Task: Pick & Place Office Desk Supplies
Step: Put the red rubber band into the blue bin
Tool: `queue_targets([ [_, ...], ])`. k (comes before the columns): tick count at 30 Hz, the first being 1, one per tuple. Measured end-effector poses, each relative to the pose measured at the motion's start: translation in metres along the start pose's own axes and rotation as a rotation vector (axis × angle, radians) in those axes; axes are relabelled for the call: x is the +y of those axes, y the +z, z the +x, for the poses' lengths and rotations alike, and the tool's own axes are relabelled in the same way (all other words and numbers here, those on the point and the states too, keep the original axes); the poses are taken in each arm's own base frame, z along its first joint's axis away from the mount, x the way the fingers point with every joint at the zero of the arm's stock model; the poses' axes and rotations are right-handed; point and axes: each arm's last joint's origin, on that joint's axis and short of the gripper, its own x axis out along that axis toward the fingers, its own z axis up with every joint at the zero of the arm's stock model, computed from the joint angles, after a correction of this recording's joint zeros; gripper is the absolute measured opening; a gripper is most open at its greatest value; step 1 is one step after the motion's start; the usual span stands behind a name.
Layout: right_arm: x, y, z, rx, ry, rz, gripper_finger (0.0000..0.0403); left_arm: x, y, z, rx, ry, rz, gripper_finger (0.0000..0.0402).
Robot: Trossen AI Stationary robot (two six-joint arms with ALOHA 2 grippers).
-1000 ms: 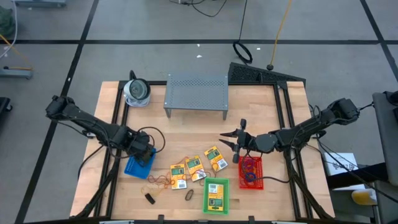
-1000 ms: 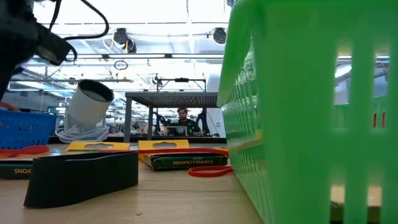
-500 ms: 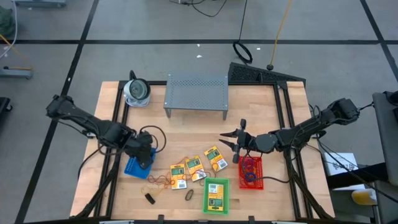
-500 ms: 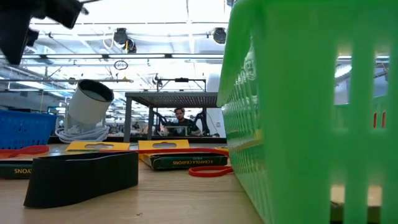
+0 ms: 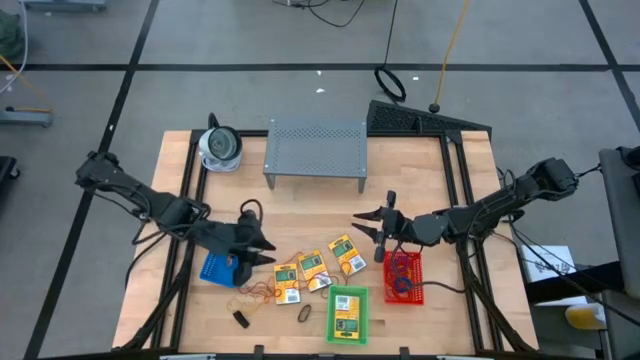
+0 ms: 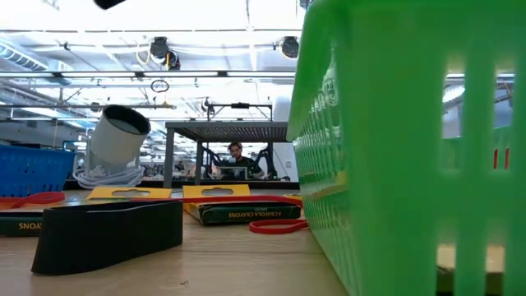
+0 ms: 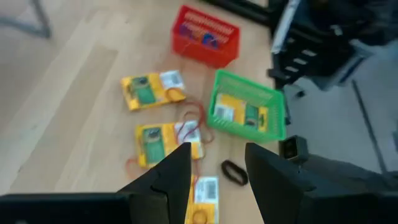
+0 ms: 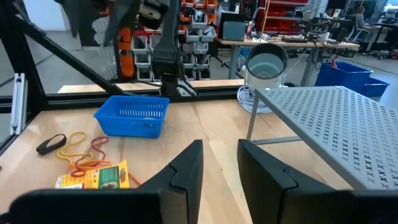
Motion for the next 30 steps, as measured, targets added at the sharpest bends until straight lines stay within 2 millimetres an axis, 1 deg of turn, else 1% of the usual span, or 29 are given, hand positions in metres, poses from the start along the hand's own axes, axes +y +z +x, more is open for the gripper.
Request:
queue_targets([
  [4, 0.000, 0.000, 0.000, 0.002, 0.003, 0.061, 0.0089, 0.004, -0.001, 0.008, 0.041, 0.012, 0.036, 0.0161],
  [7, 0.001, -0.002, 0.000, 0.016, 0.005, 0.111, 0.0089, 0.005, -0.003, 0.020, 0.083, 0.018, 0.072, 0.0161],
  [11, 0.007, -0.005, -0.001, 0.022, 0.025, 0.157, 0.0089, 0.002, -0.008, 0.041, 0.128, 0.016, 0.111, 0.0161],
  [13, 0.012, -0.007, 0.000, 0.017, 0.041, 0.167, 0.0089, 0.003, -0.012, 0.052, 0.150, 0.051, 0.115, 0.0161],
  [18, 0.025, -0.015, 0.005, -0.013, 0.073, 0.179, 0.0089, 0.007, -0.025, 0.084, 0.229, 0.131, 0.095, 0.0161],
  [22, 0.028, -0.018, 0.009, -0.037, 0.078, 0.151, 0.0089, 0.010, -0.038, 0.109, 0.313, 0.169, 0.046, 0.0161],
  [24, 0.028, -0.017, 0.009, -0.048, 0.079, 0.147, 0.0089, 0.010, -0.042, 0.120, 0.347, 0.186, 0.023, 0.0161],
  [27, 0.028, -0.015, 0.009, -0.062, 0.078, 0.145, 0.0089, 0.003, -0.037, 0.133, 0.373, 0.161, 0.008, 0.0161],
  [30, 0.028, -0.011, 0.007, -0.087, 0.082, 0.137, 0.0089, -0.011, -0.027, 0.145, 0.407, 0.167, 0.040, 0.0161],
])
